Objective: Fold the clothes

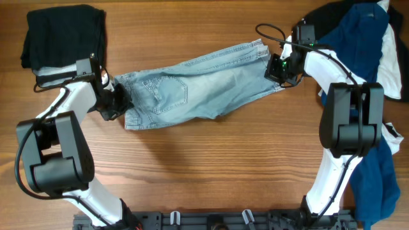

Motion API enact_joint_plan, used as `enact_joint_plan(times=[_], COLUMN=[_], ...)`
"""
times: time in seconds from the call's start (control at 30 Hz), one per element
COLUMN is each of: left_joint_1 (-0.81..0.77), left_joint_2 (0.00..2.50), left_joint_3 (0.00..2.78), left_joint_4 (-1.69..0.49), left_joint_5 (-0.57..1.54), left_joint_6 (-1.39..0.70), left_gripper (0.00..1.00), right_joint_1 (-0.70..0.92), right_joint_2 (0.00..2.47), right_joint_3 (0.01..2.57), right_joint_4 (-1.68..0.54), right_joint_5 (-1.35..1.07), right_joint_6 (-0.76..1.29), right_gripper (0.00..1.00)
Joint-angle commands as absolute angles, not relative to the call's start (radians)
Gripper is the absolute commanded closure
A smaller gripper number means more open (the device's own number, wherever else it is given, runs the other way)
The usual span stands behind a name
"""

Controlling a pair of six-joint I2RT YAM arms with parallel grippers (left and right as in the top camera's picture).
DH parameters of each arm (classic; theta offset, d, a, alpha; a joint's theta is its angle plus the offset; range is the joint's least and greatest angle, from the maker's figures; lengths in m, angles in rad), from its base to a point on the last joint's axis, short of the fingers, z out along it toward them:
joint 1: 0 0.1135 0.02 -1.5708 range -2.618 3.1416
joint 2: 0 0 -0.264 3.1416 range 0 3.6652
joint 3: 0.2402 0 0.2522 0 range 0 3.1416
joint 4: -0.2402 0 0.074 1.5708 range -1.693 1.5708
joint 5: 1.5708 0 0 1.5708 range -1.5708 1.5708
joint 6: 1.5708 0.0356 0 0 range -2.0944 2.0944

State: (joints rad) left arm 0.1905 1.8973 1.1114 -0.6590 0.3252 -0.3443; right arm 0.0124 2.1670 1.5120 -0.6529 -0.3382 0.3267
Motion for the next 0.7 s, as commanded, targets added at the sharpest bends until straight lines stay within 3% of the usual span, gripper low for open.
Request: enact_joint_plan(times=[0.0, 0.07, 0.17, 0.23, 0.33, 0.47, 0.67], left_joint_1=[0.24, 0.259, 0.272, 0.273, 0.272, 0.273, 0.244], left_joint_2=[1.852, 1.786, 1.764, 1.763, 1.763, 1.763, 1.763], left_joint_3=[1.105, 1.157, 1.271, 1.395, 1.558, 1.716, 1.768], left_joint_4=[-0.757, -0.836, -0.95, -1.016, -1.108, -1.192, -1.173], left_joint_5=[0.258, 0.131, 0.088, 0.088, 0.088, 0.039, 0.086], left_joint_6=[-0.241, -0.182, -0.118, -0.105, -0.081, -0.053, -0.052], left_gripper=[0.96, 0.96, 0.96, 0.96, 0.96, 0.96, 0.96], right_joint_1=[0.029, 0.055, 0.111, 0.157, 0.196, 0.227, 0.273], right_joint_2=[2.056, 1.993, 1.989, 2.0, 2.018, 2.091, 2.142], right_joint_3=[1.547, 1.547, 1.547, 1.546, 1.546, 1.546, 1.546], right_joint_4=[-0.676, -0.686, -0.673, -0.654, -0.639, -0.632, -0.611], right_joint_5=[-0.385, -0.427, -0.404, -0.38, -0.355, -0.391, -0.498], right_joint_6=[0.234, 0.168, 0.126, 0.125, 0.134, 0.142, 0.16], right_gripper=[0.81, 0.56, 0.48, 0.52, 0.67, 0.96, 0.96])
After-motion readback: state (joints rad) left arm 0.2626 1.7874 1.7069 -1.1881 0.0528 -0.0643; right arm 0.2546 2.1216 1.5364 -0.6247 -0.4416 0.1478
